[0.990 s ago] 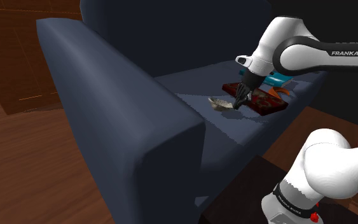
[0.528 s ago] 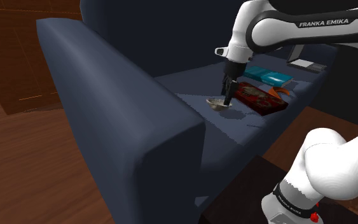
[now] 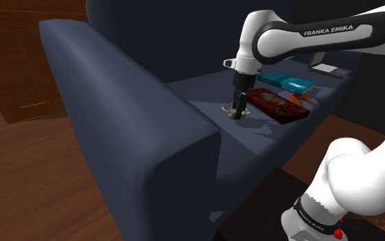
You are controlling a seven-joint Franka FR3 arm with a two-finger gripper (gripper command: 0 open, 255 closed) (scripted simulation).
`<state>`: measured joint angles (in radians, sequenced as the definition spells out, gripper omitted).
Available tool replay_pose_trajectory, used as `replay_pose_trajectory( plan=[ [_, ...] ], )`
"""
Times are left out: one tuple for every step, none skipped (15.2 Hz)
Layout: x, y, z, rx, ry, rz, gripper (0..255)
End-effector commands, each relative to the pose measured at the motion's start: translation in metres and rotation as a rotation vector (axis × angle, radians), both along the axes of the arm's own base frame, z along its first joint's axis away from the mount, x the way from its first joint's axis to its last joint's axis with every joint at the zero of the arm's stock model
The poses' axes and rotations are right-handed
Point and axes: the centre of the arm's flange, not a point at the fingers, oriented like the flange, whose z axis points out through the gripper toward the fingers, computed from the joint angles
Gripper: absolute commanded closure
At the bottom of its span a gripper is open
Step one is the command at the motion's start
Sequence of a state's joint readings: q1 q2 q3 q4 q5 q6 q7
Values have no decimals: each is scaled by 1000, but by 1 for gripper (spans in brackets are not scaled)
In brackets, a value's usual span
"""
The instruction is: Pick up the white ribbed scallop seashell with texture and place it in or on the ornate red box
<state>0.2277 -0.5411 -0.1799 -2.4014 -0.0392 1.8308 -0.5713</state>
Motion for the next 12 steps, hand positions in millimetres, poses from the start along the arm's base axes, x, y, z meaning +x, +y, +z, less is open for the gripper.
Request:
replay_pose_trajectory(
  plan=[
    [-1, 0, -6, 0, -1, 0, 0],
    [-1, 0, -6, 0, -1, 0, 0],
    [-1, 0, -6, 0, -1, 0, 0],
    [-1, 0, -6, 0, -1, 0, 0],
    [-1, 0, -6, 0, -1, 0, 0],
    [-1, 0, -6, 0, -1, 0, 0],
    [-1, 0, -6, 0, -1, 0, 0],
    [-1, 0, -6, 0, -1, 0, 0],
    [-1, 0, -6, 0, -1, 0, 255],
    [-1, 0, -6, 0, -1, 0, 255],
    [-1, 0, -6, 0, -1, 0, 255],
    [-1, 0, -6, 0, -1, 0, 255]
  ],
)
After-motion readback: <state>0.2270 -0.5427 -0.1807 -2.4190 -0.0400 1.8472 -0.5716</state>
